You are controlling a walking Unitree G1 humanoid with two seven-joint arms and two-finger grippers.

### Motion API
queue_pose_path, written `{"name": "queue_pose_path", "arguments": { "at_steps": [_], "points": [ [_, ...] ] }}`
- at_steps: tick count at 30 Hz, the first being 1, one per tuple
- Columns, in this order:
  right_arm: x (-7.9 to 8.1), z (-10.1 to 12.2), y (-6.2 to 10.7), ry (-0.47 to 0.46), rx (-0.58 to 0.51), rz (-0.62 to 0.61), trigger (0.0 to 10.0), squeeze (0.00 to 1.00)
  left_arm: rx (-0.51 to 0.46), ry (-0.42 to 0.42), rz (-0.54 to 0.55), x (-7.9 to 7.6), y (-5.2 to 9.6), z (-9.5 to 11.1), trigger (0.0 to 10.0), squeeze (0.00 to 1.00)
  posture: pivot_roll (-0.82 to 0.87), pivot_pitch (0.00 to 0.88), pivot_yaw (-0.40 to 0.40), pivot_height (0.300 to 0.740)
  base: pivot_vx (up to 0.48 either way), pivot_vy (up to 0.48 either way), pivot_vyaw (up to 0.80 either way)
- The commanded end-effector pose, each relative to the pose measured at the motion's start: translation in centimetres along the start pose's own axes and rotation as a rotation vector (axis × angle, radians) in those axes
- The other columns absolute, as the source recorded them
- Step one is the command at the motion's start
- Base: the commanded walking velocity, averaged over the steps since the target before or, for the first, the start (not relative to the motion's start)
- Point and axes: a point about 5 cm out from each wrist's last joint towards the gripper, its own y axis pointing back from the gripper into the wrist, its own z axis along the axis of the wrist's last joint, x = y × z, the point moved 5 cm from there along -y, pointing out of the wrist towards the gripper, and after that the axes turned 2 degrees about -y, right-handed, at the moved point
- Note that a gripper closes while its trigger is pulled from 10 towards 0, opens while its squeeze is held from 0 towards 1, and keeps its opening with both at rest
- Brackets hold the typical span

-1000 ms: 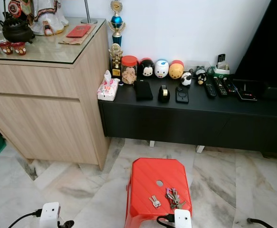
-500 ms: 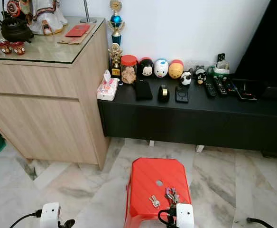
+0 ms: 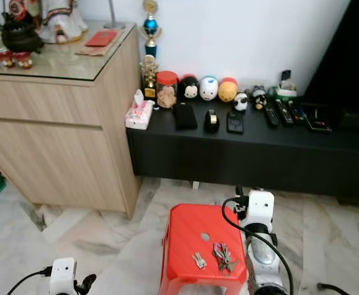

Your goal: Hang keys on a hook

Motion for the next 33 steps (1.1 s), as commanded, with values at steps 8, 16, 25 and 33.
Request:
{"name": "queue_pose_path", "arguments": {
  "at_steps": [8, 16, 25, 33],
  "points": [
    [-0.1, -0.5, 0.5, -0.048, 0.023, 0.021, 10.0, 0.00, -0.463, -0.015, 0.053, 0.7, 0.6, 10.2, 10.0, 0.00, 0.02, 0.000, -0.093, 0.740, 0.000, 0.000, 0.00],
    [-0.1, 0.6, 1.1, -0.045, -0.033, 0.022, 10.0, 0.00, -0.799, -0.051, 0.014, 0.1, 5.0, 17.4, 10.0, 0.00, 0.02, 0.000, -0.095, 0.740, 0.000, 0.000, 0.00],
    [-0.8, 1.0, 1.5, -0.060, -0.056, 0.006, 10.0, 0.00, -0.902, -0.090, -0.041, -1.3, 6.8, 19.1, 10.0, 0.00, 0.02, 0.000, -0.088, 0.740, 0.000, 0.000, 0.00],
    [-0.6, 2.8, 0.6, -0.043, -0.086, 0.024, 10.0, 0.00, -0.924, -0.283, 0.057, 2.1, 7.2, 23.4, 10.0, 0.00, 0.01, 0.000, -0.082, 0.740, 0.000, 0.000, 0.00]
  ]
}}
